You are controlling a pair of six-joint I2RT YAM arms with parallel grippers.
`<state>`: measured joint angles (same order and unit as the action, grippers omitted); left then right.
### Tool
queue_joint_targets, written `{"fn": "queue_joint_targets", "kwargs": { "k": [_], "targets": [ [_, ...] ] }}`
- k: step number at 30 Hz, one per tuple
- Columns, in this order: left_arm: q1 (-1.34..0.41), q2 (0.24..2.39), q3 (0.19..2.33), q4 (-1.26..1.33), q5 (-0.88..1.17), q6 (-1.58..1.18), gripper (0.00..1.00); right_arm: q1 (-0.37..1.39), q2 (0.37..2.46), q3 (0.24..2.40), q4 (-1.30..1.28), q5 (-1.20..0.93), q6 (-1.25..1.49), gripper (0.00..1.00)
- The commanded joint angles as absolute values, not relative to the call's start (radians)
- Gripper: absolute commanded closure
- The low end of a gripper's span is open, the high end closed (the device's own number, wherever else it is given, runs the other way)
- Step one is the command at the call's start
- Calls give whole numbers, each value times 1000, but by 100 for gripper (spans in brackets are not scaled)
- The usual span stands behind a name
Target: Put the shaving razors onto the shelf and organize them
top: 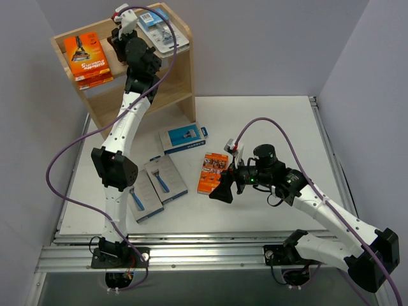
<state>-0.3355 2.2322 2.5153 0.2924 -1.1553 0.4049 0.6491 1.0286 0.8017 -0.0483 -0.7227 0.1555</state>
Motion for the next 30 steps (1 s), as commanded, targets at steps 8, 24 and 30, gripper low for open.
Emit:
{"fn": "queue_joint_targets", "kwargs": {
  "k": [8, 24, 30],
  "targets": [
    [-308, 2186, 2428, 413, -1242, 468, 98, 649, 1049, 807, -12, -746, 147, 0],
    [-275, 2154, 2396, 406, -1255, 454, 98, 647, 1057, 807, -12, -744, 153, 0],
    [-262, 2146, 2387, 423, -1255, 466, 98, 647, 1055, 805, -14, -741, 152, 0]
  ]
}}
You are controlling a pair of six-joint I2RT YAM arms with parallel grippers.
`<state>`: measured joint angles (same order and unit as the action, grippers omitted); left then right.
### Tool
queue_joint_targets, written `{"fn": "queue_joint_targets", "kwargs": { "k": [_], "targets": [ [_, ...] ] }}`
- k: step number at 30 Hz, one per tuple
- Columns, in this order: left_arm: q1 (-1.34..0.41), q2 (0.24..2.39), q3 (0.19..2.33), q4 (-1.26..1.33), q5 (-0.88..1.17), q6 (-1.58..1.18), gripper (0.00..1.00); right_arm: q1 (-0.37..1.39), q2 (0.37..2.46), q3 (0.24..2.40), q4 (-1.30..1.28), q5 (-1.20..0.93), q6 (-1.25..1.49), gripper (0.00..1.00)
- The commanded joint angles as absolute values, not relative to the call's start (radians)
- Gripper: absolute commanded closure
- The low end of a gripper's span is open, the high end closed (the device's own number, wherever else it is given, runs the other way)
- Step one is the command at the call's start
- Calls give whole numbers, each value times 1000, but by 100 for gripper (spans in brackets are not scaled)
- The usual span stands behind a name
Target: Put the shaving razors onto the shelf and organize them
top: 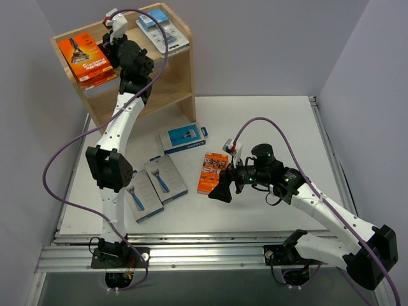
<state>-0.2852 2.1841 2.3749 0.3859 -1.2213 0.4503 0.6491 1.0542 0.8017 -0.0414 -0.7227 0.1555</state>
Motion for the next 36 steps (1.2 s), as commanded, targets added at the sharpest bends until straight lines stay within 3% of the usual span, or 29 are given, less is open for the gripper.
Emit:
{"fn": "queue_joint_targets", "kwargs": {
  "k": [1, 24, 36],
  "targets": [
    [-258, 2138, 2382, 423, -1253, 465, 98, 647, 1055, 807, -14, -741, 152, 0],
    [-222, 2013, 2287, 161, -1117, 244, 98, 638, 1068, 811, -18, -730, 150, 0],
    [-221, 2031, 2292, 238, -1100, 298, 98, 634, 1058, 807, -21, -727, 155, 0]
  ]
}}
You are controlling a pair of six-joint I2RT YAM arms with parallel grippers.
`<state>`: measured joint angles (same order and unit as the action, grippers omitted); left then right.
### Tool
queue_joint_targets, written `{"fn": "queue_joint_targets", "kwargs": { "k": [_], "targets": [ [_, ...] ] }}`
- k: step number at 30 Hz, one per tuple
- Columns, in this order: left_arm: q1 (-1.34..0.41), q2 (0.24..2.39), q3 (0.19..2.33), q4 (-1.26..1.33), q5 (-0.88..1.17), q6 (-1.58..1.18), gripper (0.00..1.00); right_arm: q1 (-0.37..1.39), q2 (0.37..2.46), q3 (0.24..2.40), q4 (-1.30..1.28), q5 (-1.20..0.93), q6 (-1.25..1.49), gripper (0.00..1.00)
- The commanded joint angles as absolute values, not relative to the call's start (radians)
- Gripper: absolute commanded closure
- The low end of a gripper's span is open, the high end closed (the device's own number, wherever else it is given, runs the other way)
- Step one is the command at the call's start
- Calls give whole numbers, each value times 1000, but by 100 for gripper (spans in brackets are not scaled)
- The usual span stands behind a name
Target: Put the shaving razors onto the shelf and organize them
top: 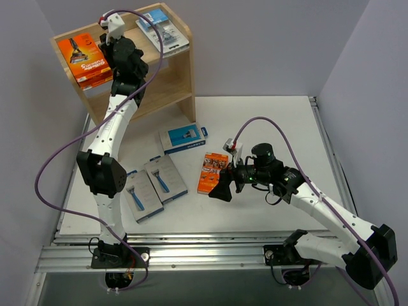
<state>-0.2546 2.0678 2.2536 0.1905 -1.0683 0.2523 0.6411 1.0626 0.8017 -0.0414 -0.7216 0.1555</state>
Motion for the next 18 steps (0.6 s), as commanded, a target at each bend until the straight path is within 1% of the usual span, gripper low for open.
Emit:
{"fn": "queue_joint_targets", "kwargs": {
  "k": [1, 18],
  "targets": [
    [-222, 2037, 2293, 248, -1098, 316, 98, 635, 1055, 807, -20, -727, 155, 0],
    [-310, 2094, 2416, 305, -1014, 426, 98, 635, 1049, 815, -23, -732, 141, 0]
  ]
}}
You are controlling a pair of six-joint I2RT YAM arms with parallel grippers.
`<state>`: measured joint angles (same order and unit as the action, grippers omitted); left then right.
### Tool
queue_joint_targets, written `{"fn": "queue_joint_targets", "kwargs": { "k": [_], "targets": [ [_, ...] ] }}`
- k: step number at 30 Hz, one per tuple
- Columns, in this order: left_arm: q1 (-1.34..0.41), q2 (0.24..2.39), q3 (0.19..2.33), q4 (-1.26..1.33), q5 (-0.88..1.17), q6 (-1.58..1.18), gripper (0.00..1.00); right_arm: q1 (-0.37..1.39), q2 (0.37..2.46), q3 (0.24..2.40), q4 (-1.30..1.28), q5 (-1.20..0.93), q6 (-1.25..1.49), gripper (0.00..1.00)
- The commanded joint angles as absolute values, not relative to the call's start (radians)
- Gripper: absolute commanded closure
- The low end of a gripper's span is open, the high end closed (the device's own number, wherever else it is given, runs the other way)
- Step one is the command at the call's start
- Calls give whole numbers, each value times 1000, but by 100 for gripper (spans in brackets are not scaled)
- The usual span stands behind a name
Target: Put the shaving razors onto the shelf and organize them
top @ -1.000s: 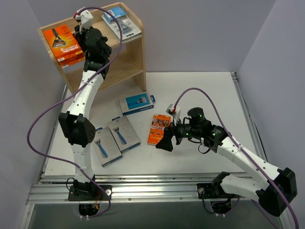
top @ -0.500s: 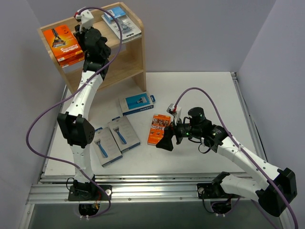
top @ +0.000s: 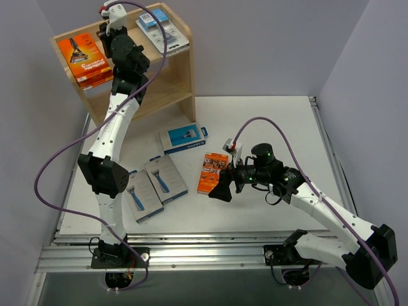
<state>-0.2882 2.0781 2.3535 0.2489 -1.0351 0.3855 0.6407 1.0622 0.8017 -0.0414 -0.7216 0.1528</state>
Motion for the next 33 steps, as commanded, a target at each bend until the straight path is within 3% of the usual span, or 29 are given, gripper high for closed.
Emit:
{"fn": "queue_joint_targets", "kwargs": {
  "k": [1, 8, 15, 19, 23, 26, 29, 33],
  "targets": [
    [-316, 2097, 2424, 304, -1012, 429, 98, 634, 1049, 813, -21, -732, 141, 0],
    [-379, 2097, 2457, 316, -986, 457, 98, 635, 1035, 815, -23, -729, 140, 0],
    [-555, 1993, 2453, 307, -900, 534, 98, 635, 1019, 822, -34, -695, 135, 0],
    [-699, 1832, 2305, 288, -842, 554, 97, 626, 1028, 825, -49, -597, 156, 0],
    [-817, 1614, 1986, 266, -833, 511, 95, 606, 1061, 825, -77, -447, 207, 0],
    [-882, 1404, 1800, 171, -802, 384, 71, 589, 1095, 805, -69, -385, 284, 0],
    [-905, 1200, 1580, -1, -674, 215, 53, 568, 1112, 753, -20, -307, 371, 0],
    [-922, 988, 1367, -179, -572, 78, 51, 526, 1172, 709, 70, -267, 475, 0]
  ]
}}
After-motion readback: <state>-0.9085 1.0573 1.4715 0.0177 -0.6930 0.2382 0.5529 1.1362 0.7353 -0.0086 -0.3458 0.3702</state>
